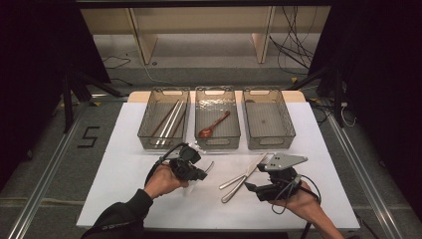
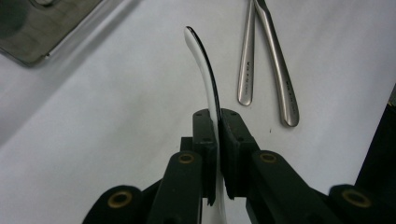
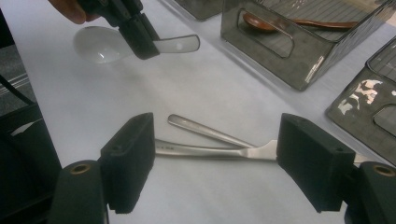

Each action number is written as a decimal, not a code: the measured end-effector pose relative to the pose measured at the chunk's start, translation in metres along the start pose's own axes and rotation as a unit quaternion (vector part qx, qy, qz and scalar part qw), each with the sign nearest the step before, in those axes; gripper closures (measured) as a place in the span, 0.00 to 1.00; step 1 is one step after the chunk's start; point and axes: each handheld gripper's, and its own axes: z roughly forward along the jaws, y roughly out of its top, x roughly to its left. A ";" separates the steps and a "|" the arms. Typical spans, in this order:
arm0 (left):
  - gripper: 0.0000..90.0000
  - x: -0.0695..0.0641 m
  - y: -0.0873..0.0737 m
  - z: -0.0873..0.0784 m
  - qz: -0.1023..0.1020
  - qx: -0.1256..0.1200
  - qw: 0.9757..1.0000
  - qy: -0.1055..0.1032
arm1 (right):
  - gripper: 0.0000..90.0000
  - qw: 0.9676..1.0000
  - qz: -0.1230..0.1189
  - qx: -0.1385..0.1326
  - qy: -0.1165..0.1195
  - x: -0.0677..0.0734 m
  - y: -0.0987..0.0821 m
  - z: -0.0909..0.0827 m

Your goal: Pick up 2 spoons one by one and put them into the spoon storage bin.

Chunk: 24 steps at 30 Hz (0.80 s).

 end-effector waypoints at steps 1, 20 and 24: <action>0.95 0.001 0.001 -0.001 -0.001 -0.003 1.000 0.001 | 0.32 1.000 0.000 0.000 -0.001 0.000 0.000 0.000; 0.95 0.021 0.025 -0.026 -0.012 -0.064 0.998 0.019 | 0.32 1.000 0.002 0.000 -0.001 -0.001 -0.001 0.000; 0.95 0.027 0.036 -0.031 -0.020 -0.083 0.996 0.021 | 0.32 1.000 0.003 -0.001 -0.001 -0.001 0.000 -0.001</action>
